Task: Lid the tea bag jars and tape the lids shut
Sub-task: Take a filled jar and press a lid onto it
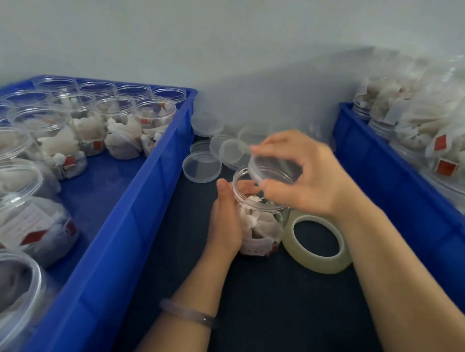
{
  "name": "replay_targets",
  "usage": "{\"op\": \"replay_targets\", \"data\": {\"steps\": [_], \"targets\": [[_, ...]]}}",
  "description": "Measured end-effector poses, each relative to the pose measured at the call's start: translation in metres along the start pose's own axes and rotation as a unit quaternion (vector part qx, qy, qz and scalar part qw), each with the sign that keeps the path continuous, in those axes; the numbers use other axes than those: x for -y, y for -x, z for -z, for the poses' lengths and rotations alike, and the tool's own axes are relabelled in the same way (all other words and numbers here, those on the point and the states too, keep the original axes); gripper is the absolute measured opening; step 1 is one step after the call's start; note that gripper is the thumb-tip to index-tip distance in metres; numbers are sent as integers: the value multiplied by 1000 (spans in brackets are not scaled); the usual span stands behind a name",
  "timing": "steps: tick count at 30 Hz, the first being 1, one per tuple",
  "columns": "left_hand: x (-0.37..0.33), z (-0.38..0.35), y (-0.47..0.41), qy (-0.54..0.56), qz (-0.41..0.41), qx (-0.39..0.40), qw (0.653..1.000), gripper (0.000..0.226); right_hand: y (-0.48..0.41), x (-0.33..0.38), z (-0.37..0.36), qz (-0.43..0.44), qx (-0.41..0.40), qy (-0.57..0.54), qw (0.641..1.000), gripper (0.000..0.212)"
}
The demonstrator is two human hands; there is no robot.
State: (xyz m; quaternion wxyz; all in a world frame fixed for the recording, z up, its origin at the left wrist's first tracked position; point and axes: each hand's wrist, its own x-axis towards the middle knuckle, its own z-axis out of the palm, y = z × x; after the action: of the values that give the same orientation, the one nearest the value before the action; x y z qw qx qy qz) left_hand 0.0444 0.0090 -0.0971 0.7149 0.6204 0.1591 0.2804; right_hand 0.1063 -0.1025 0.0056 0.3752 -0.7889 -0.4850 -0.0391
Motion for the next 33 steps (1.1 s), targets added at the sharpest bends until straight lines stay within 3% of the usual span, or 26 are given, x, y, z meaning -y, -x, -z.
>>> {"op": "replay_targets", "data": {"steps": [8,19,22,24,27,30,33], "targets": [[-4,2,1,-43,29,-5,999,63,-1,2,-26,8,33,2,999,60],[0,-1,1,-55,-18,-41,997,65,-6,0,-21,47,114,82,989,61],[2,-3,0,-44,-23,-51,997,64,-5,1,-20,4,129,100,987,63],[3,-6,0,-36,-21,-70,997,64,-1,5,-27,-49,93,114,988,64],[6,-7,-1,-54,-36,-100,993,64,8,21,-47,-97,38,250,963,68],[9,-5,-3,-79,-54,-112,989,58,22,33,-38,-125,107,271,948,78],[12,-1,-4,-33,-40,-86,995,65,35,33,2,-110,135,217,961,59]]}}
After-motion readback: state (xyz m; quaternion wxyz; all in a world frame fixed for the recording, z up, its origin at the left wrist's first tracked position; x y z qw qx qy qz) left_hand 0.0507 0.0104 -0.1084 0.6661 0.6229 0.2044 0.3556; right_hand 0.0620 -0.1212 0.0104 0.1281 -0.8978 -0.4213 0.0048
